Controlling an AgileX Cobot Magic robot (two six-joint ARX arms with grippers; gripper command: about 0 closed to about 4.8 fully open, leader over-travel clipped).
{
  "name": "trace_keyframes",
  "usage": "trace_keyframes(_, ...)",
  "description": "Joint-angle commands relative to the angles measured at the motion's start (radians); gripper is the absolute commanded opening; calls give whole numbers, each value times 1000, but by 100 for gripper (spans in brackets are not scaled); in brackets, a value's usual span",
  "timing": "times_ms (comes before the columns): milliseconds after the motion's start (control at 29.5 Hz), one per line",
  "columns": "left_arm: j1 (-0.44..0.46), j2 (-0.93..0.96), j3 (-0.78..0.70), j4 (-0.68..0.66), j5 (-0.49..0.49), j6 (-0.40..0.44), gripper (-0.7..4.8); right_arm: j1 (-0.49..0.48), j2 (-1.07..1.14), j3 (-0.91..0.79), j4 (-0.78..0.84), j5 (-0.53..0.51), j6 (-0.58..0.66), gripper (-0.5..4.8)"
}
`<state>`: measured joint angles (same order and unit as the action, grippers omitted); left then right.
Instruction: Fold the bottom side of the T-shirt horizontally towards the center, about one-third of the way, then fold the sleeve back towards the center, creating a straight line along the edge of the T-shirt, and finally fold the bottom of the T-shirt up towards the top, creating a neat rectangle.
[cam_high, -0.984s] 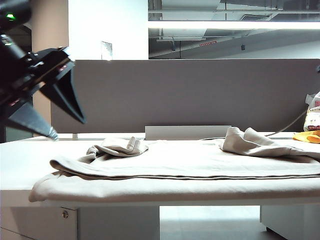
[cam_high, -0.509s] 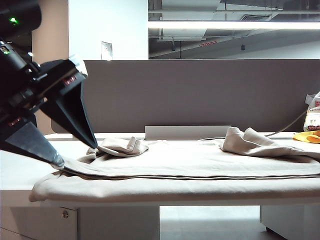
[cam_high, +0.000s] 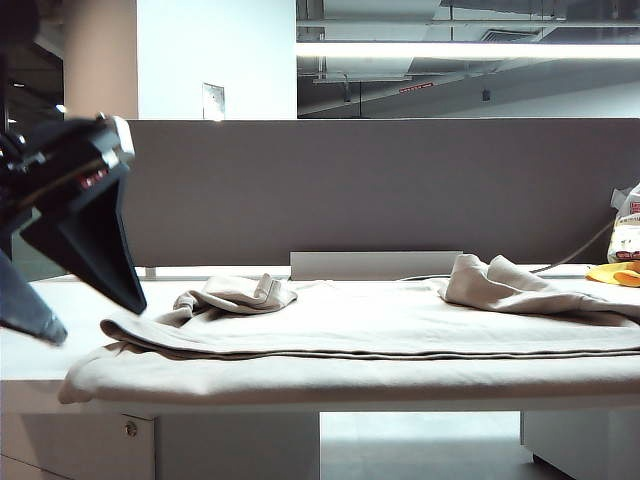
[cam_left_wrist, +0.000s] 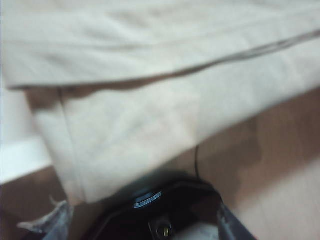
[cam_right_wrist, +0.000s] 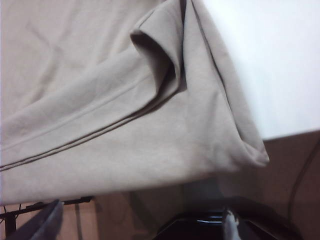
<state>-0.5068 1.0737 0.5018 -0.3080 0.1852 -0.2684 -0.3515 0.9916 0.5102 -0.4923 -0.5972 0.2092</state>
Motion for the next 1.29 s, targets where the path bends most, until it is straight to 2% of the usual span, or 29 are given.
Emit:
trace_keyframes(34, 0, -53, -26, 48, -32, -45, 382, 1, -3, 3, 23, -7, 4, 400)
trace_keyframes(170, 0, -70, -45, 85, -27, -87, 382, 1, -3, 2, 29, -8, 13, 400)
trace_keyframes(306, 0, -69, -45, 89, -29, -87, 382, 1, -2, 1, 40, -7, 29, 400)
trace_keyframes(407, 0, -69, -46, 87, -43, -109, 410, 0, 3, 1, 41, -4, 35, 399)
trace_keyframes(815, 0, -66, -47, 86, -50, -178, 414, 0, 58, -53, 79, 45, 63, 386)
trace_keyframes(950, 0, -23, -50, 87, -24, -199, 414, 0, 58, -57, 124, 49, 102, 386)
trace_keyframes(1018, 0, 22, -50, 103, -20, -200, 441, 0, 59, -57, 129, 59, 105, 376)
trace_keyframes(1052, 0, 39, -50, 120, -6, -203, 441, 0, 60, -57, 130, 60, 105, 360)
trace_keyframes(1290, 0, 63, -50, 146, -8, -212, 440, 1, 161, -57, 178, 52, 105, 359)
